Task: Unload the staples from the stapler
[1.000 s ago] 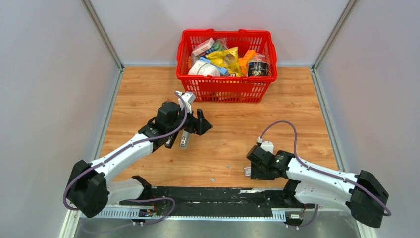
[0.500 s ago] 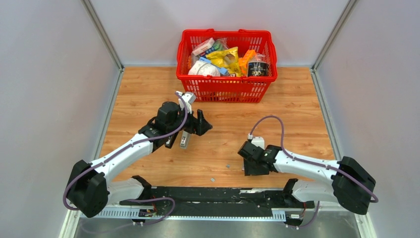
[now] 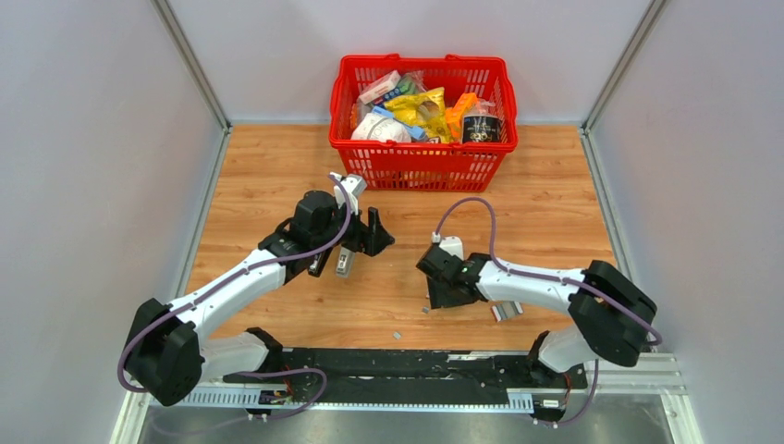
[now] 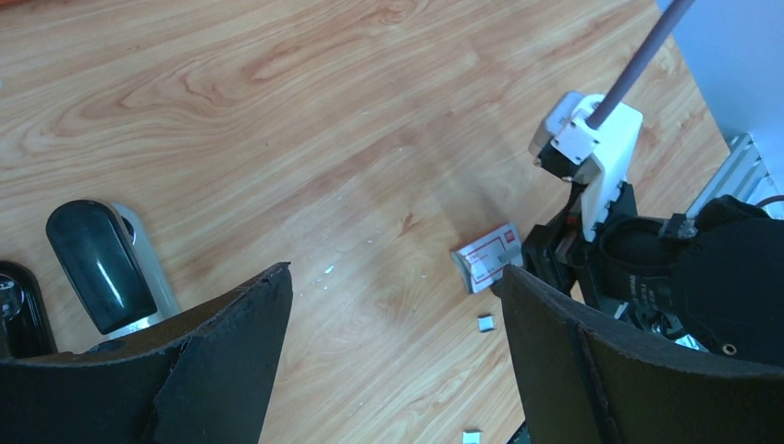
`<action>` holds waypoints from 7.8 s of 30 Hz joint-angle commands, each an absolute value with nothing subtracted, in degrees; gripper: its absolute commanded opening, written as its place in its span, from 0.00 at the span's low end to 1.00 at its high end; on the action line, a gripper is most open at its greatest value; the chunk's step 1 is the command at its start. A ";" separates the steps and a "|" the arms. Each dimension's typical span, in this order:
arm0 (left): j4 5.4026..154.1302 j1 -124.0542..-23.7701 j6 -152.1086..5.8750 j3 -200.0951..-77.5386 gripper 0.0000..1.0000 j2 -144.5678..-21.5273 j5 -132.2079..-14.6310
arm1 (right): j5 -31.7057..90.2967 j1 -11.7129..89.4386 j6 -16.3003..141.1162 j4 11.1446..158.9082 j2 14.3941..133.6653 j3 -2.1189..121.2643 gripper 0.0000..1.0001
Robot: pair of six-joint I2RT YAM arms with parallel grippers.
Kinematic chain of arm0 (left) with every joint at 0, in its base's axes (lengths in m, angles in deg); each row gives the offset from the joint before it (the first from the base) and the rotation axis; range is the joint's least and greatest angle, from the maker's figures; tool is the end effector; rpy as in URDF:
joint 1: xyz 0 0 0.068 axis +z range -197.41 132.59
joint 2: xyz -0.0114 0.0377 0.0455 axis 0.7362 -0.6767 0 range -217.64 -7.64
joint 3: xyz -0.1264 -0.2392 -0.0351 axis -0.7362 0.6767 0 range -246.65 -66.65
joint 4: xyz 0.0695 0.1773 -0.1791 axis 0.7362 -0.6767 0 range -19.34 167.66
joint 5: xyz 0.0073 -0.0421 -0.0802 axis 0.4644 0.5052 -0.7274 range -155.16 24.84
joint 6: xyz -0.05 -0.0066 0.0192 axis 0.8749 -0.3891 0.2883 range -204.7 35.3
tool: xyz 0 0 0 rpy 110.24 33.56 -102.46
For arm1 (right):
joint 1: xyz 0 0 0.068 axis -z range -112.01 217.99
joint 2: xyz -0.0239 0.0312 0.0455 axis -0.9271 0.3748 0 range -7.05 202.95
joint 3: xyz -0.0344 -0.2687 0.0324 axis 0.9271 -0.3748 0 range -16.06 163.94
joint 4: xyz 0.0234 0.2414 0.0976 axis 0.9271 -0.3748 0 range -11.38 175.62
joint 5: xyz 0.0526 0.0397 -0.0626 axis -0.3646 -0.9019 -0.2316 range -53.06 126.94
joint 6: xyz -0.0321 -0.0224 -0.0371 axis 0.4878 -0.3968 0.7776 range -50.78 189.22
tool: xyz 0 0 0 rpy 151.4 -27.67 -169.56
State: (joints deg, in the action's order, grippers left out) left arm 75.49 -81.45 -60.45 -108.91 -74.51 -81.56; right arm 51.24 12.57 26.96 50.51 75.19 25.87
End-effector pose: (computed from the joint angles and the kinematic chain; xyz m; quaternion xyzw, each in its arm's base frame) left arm 0.2103 -0.1542 0.2600 0.1465 0.8334 -0.3588 0.3940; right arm 0.1420 0.1903 0.1573 -0.0971 0.9795 0.0136 0.1759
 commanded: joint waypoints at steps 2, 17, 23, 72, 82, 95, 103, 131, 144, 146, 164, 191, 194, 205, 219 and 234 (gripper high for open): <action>75.03 -81.43 -61.76 -110.24 0.90 -72.33 -81.59 | 52.67 13.76 28.35 57.32 81.27 28.49 0.55; 74.85 -81.43 -61.49 -109.63 0.90 -70.75 -82.21 | 58.02 13.76 29.24 45.92 68.20 30.53 0.57; 75.90 -81.43 -61.05 -109.19 0.90 -70.57 -83.09 | 60.14 17.88 25.81 37.21 56.25 25.26 0.57; 82.76 -81.43 -58.07 -104.09 0.90 -67.85 -92.32 | 57.68 55.16 0.06 35.87 46.12 8.02 0.49; 82.85 -81.43 -57.80 -103.91 0.90 -67.93 -93.02 | 54.95 53.93 -3.37 36.40 43.31 6.17 0.45; 82.94 -81.43 -57.71 -103.91 0.90 -68.20 -93.46 | 64.71 50.85 -0.93 23.05 37.16 16.80 0.44; 82.67 -81.43 -57.80 -104.00 0.90 -68.11 -93.72 | 58.47 45.32 2.96 24.01 41.55 16.02 0.12; 82.32 -81.43 -57.54 -103.74 0.90 -68.37 -95.30 | 64.36 29.23 -9.18 20.57 54.11 15.93 0.00; 80.74 -81.43 -58.33 -104.53 0.90 -69.60 -94.08 | 66.12 29.23 -7.07 27.43 61.32 17.25 0.00; 80.56 -81.43 -58.50 -104.79 0.90 -69.95 -93.99 | 65.85 29.23 -6.45 28.57 62.29 17.60 0.00; 78.63 -81.43 -59.47 -106.29 0.90 -71.80 -92.67 | 59.35 28.71 -1.44 40.09 72.40 24.98 0.00; 75.21 -81.43 -58.68 -106.46 0.90 -67.76 -89.86 | 56.97 22.73 -0.65 45.01 74.41 26.03 0.00; 74.68 -81.43 -58.86 -106.64 0.90 -67.32 -89.16 | 57.24 22.73 0.58 46.16 77.31 28.14 0.00; 72.04 -81.43 -59.38 -107.51 0.90 -66.62 -87.40 | 58.91 22.81 3.30 48.53 83.65 34.30 0.00; 67.38 -81.43 -61.14 -108.75 0.90 -64.60 -83.27 | 58.82 21.85 16.48 41.94 71.45 33.86 0.26; 64.57 -81.43 -60.35 -106.81 0.96 -56.69 -76.06 | 48.19 13.95 35.37 51.78 66.24 29.55 0.49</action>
